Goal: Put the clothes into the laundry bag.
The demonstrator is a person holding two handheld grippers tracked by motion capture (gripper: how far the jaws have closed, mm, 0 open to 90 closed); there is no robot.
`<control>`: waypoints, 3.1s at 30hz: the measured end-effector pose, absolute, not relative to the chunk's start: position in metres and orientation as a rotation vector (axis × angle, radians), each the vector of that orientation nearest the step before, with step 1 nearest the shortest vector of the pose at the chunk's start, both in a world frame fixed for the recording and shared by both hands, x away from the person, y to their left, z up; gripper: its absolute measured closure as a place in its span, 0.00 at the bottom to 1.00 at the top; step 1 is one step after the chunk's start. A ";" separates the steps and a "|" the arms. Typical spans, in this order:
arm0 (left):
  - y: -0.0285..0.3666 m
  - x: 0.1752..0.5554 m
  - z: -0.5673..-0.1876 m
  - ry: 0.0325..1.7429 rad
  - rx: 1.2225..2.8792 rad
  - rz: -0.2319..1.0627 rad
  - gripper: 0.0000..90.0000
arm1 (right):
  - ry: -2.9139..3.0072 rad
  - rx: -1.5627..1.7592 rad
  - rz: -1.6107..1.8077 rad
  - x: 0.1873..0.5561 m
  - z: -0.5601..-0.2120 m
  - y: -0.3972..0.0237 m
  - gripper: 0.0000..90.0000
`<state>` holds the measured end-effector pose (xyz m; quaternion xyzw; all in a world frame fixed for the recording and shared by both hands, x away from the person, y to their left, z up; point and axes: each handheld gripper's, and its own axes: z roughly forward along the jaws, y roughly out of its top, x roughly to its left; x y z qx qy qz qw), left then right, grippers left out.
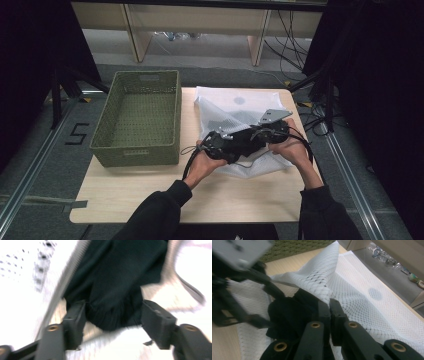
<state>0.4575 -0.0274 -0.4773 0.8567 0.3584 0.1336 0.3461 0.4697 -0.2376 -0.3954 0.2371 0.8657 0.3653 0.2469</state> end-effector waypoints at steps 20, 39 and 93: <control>-0.004 0.448 -0.499 0.783 2.360 0.172 0.92 | 2.471 0.615 0.977 0.463 -0.418 -0.224 1.00; -0.002 0.425 -0.501 0.763 2.348 0.106 0.99 | 2.601 0.582 0.944 0.439 -0.445 -0.217 1.00; 0.001 0.421 -0.502 0.740 2.355 0.107 0.98 | 2.524 0.753 0.732 0.508 -0.490 -0.212 0.99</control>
